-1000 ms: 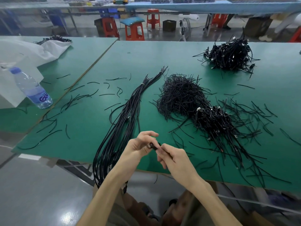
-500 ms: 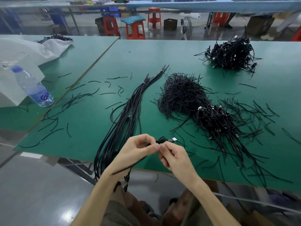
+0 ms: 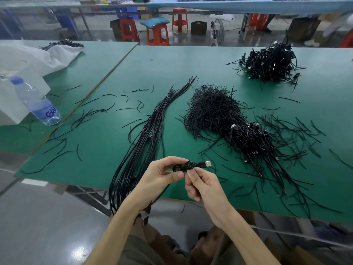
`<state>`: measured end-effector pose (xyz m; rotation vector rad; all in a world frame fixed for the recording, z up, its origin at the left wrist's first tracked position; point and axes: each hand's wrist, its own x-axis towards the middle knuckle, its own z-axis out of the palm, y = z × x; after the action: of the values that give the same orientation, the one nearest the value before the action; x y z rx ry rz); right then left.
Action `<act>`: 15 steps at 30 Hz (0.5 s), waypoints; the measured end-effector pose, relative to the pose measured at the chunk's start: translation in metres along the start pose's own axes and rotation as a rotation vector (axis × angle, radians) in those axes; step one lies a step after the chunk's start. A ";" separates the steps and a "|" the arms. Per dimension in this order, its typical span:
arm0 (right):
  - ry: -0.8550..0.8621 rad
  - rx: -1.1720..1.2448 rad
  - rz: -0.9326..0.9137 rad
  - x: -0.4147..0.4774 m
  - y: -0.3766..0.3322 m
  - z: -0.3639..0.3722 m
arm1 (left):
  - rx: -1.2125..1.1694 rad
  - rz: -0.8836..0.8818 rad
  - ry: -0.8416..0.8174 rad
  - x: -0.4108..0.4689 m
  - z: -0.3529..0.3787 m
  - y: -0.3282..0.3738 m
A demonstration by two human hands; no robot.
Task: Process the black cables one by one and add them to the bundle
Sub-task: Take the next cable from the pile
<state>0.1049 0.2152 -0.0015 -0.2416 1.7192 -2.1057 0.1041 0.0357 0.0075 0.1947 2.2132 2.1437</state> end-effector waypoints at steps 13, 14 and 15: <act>-0.242 0.384 0.208 0.001 0.001 0.001 | 0.163 0.152 0.171 0.002 0.008 0.011; -0.227 0.384 0.211 0.002 0.001 0.000 | 0.120 0.149 0.156 0.001 0.008 0.011; -0.207 0.383 0.213 0.002 0.001 -0.001 | 0.070 0.140 0.130 -0.001 0.007 0.011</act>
<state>0.1028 0.2153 -0.0026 -0.1491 1.1437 -2.1150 0.1069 0.0432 0.0185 0.2254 2.4164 2.2094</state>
